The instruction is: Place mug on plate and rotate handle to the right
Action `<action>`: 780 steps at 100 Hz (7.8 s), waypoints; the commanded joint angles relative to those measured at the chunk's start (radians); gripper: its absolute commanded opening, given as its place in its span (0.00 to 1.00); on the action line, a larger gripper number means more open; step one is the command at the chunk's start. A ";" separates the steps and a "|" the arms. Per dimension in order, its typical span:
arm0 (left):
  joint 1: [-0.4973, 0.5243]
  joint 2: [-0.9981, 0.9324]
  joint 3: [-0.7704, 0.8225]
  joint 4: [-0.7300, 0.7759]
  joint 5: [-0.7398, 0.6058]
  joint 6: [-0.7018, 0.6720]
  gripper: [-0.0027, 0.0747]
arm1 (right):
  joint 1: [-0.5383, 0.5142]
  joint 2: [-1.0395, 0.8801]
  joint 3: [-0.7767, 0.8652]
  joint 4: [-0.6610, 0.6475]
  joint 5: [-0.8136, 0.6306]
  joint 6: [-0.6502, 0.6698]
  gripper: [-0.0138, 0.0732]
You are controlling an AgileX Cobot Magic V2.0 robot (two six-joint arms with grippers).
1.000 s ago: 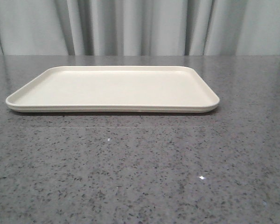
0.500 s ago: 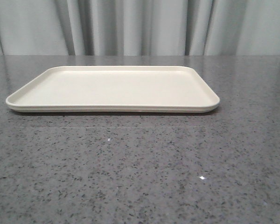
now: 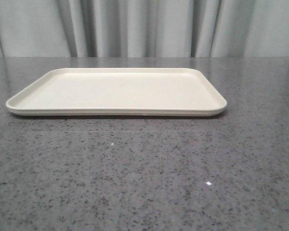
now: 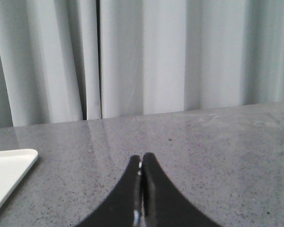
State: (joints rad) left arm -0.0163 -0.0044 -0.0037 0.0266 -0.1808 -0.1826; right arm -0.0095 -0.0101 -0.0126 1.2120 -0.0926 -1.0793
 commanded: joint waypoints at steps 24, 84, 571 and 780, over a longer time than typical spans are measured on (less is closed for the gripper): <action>0.001 -0.029 -0.164 -0.009 0.045 -0.010 0.01 | -0.005 -0.018 -0.141 0.000 -0.002 -0.023 0.09; 0.001 0.006 -0.431 -0.055 0.309 -0.010 0.01 | -0.005 0.278 -0.472 -0.003 0.122 -0.025 0.09; -0.001 0.994 -1.478 0.140 1.443 0.081 0.63 | -0.005 0.487 -0.656 -0.018 0.121 -0.120 0.66; -0.001 1.079 -1.061 0.106 1.441 0.133 0.63 | -0.005 0.487 -0.652 -0.017 0.179 -0.120 0.66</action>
State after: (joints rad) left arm -0.0163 1.0836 -1.0443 0.1329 1.2514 -0.0506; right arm -0.0095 0.4649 -0.6353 1.1951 0.1064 -1.1923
